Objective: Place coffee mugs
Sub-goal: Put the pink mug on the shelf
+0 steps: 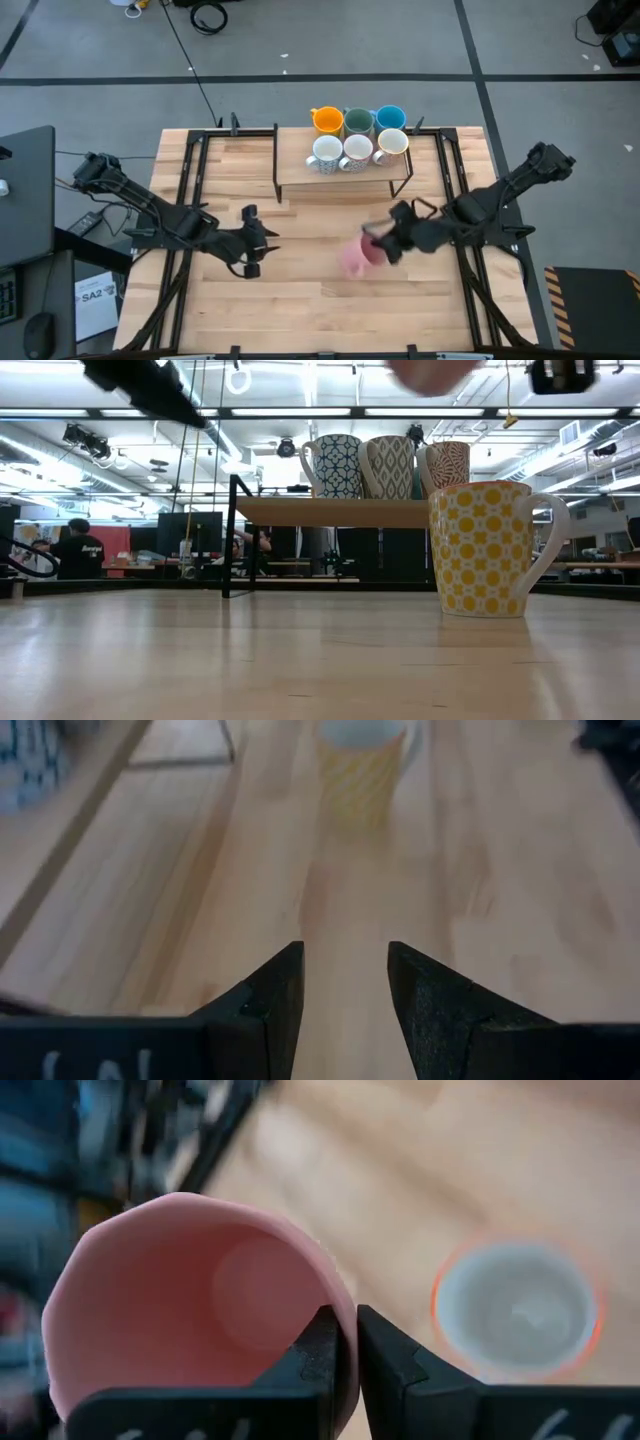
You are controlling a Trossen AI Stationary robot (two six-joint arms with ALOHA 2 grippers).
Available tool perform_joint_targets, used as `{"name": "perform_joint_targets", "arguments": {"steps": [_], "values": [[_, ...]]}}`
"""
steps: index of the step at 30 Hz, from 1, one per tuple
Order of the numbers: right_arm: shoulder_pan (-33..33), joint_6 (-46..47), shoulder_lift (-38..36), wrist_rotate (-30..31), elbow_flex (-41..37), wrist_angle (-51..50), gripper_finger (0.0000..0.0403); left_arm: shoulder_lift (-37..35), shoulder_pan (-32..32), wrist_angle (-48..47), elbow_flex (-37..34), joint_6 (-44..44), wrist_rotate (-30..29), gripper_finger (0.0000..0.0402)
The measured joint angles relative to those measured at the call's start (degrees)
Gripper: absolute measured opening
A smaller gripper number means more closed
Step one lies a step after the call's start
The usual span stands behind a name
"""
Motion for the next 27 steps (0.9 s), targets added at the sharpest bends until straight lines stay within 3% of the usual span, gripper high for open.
{"name": "perform_joint_targets", "arguments": {"steps": [4,15,27], "values": [[-4.55,2.93,-0.02,4.56,1.06,1.99,0.0032,0.0,0.15,8.52,-0.02,5.91,0.05,0.0153],[-14.09,8.56,-0.02,3.78,1.06,7.09,0.0032,0.0,0.19,28.7,-0.02,23.71,-0.65,0.0153],[-16.53,8.67,4.58,0.86,1.06,8.11,0.0032,0.02,5.28,34.5,-0.02,25.27,-3.21,0.0153]]}}
